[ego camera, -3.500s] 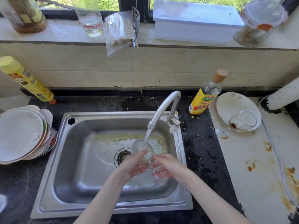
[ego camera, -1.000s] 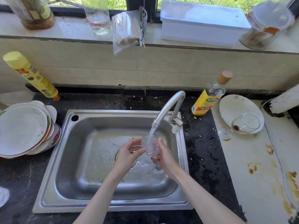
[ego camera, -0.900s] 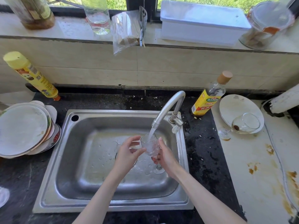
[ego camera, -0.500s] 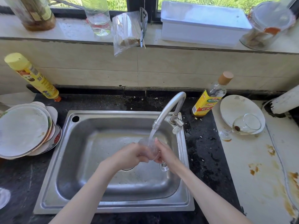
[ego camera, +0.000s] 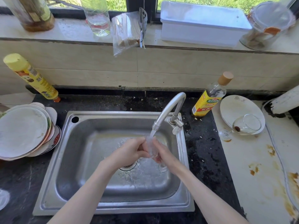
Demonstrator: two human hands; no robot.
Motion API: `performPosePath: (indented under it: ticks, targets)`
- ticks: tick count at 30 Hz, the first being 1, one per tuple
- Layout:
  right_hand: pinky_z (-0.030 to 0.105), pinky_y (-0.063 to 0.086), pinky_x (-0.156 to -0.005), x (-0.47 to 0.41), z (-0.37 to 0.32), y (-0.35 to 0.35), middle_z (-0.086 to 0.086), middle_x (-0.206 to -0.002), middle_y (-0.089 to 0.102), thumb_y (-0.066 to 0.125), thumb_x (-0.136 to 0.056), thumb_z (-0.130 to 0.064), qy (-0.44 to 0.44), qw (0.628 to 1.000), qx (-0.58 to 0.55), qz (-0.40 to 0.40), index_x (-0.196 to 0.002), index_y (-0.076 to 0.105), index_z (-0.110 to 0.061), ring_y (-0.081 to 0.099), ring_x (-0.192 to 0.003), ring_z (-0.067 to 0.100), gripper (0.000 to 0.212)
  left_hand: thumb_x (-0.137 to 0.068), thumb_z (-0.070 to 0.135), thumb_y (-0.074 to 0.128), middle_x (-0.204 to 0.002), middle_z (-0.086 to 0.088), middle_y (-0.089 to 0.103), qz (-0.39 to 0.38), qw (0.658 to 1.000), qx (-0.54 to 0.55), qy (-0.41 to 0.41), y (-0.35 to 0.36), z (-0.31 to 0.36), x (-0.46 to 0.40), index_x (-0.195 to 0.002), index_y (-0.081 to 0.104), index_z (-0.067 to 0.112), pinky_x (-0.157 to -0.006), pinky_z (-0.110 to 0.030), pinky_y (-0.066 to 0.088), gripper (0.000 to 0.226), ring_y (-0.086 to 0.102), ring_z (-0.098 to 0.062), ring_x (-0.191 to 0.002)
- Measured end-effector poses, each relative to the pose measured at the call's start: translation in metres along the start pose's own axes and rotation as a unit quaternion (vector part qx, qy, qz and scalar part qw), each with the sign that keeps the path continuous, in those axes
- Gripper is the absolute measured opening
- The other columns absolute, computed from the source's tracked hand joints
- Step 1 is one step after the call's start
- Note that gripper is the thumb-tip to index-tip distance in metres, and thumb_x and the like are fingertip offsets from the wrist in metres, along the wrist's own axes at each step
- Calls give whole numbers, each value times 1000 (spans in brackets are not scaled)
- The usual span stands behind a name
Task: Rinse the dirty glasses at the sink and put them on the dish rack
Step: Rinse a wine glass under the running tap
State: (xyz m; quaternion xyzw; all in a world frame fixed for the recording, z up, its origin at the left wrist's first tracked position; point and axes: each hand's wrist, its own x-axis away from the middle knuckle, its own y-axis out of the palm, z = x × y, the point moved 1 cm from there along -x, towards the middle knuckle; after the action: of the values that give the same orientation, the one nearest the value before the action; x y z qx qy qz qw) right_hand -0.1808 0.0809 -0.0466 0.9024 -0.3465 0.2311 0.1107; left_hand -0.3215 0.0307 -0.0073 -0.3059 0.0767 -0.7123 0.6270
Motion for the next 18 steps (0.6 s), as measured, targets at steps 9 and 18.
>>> performPosePath:
  ticks: [9,18]
  targets:
    - [7,25,-37,-4,-2,-5,-15,-42,52,13,-97,-53,27,999,32,27,-89,58,-25,38,-32,-3,54,-76,2,72,-64,17,61,-33,999,-2,18,0,1,1,-66,58,21,-60,-7,38,25,56,8,-62]
    - [16,44,-57,-9,3,-8,-8,-72,66,20,-99,-48,36,998,-40,36,-106,66,-15,61,-62,5,57,-82,3,63,-95,16,65,-113,985,-116,57,8,5,-3,-95,71,37,-79,-13,40,37,54,3,-87]
